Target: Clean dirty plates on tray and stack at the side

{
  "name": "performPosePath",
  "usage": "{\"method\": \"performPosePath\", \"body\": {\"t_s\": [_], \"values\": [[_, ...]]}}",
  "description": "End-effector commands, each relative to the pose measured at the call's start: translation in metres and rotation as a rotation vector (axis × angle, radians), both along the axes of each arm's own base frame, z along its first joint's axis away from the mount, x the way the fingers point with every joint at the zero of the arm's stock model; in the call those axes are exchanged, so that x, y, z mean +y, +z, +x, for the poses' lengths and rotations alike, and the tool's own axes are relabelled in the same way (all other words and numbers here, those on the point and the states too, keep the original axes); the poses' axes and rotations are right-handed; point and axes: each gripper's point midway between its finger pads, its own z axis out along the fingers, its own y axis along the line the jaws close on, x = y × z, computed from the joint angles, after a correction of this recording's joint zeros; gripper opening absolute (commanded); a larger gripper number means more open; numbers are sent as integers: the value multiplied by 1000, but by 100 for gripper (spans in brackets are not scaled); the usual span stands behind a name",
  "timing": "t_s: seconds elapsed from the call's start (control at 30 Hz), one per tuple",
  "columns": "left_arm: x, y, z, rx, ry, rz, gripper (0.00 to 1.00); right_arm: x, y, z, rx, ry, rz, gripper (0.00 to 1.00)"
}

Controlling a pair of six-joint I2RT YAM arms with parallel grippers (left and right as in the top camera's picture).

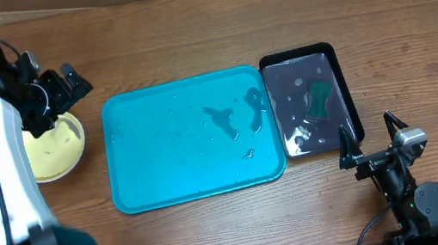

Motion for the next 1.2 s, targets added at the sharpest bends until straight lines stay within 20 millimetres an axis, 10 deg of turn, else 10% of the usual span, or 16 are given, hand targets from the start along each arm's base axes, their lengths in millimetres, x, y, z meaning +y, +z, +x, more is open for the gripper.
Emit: {"method": "performPosePath", "body": {"t_s": [0.0,0.23,0.6,0.83,1.17], "values": [[-33,90,-30,-248,-81,97,100,0,-2,0,-3,1,-1,100],[-60,159,-91,-465,-110,274,100,0,-2,0,-3,1,-1,100],[-68,136,-163,-894,-43,345,100,0,-2,0,-3,1,-1,100],[-69,176,-210,-1526,68,367,100,0,-2,0,-3,1,-1,100],[-78,136,-193,-1637,41,318,100,0,-2,0,-3,1,-1,100]]}}
